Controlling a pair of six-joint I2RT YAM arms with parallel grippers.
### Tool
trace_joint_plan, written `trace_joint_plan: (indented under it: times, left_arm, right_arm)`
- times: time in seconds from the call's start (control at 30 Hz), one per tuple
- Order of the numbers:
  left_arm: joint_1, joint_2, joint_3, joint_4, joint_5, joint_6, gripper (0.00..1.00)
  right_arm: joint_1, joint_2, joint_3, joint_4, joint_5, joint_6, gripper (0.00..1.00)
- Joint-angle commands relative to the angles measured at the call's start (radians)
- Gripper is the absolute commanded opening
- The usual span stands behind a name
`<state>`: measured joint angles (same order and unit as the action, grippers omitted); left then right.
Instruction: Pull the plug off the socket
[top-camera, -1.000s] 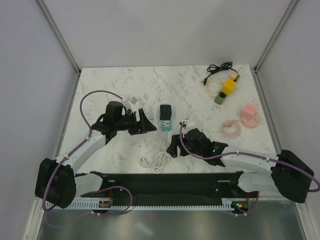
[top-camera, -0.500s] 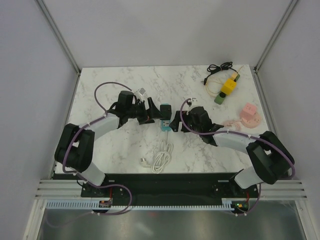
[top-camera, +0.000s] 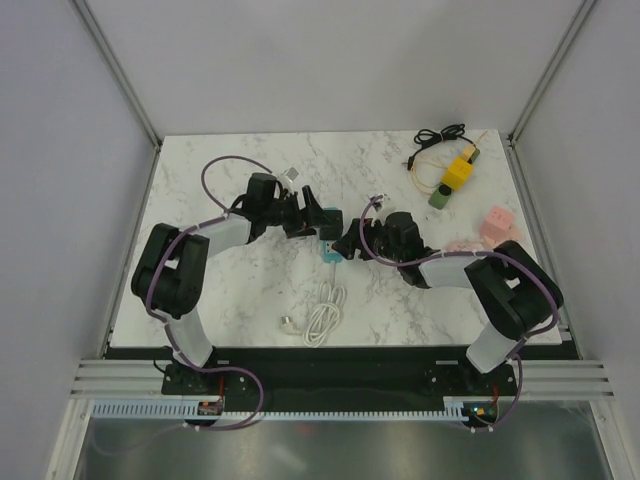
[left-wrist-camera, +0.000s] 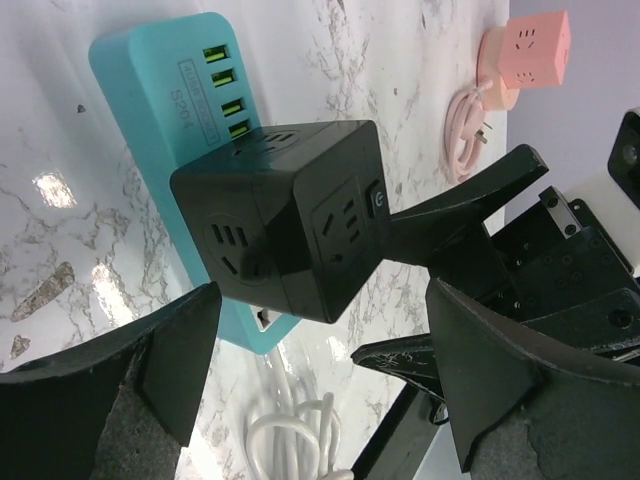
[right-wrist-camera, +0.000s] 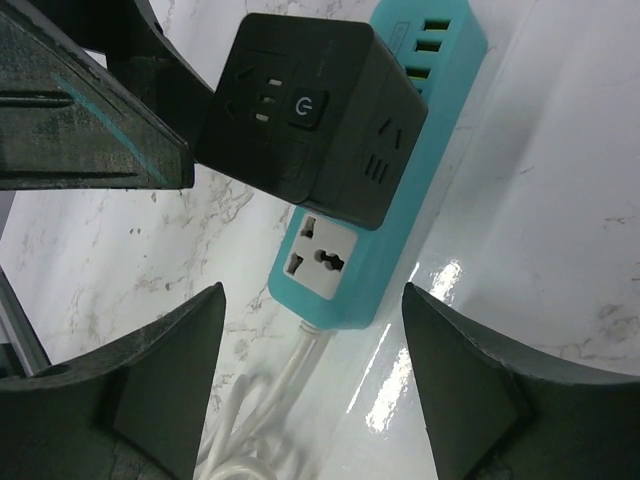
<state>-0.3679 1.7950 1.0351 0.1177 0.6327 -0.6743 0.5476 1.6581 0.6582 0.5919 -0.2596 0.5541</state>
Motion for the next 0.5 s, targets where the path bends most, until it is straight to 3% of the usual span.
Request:
trace_joint_plan:
  times: [0.0, 0.47]
  left_arm:
    - [-0.002, 0.029, 0.036, 0.04, 0.001, 0.032, 0.9]
    - [-0.002, 0.113, 0.054, 0.118, 0.053, 0.01, 0.9]
  right_arm:
    - [-0.015, 0.04, -0.006, 0.124, -0.053, 0.015, 0.79]
    - [-0.023, 0.193, 0.018, 0.255, -0.069, 0.055, 0.74]
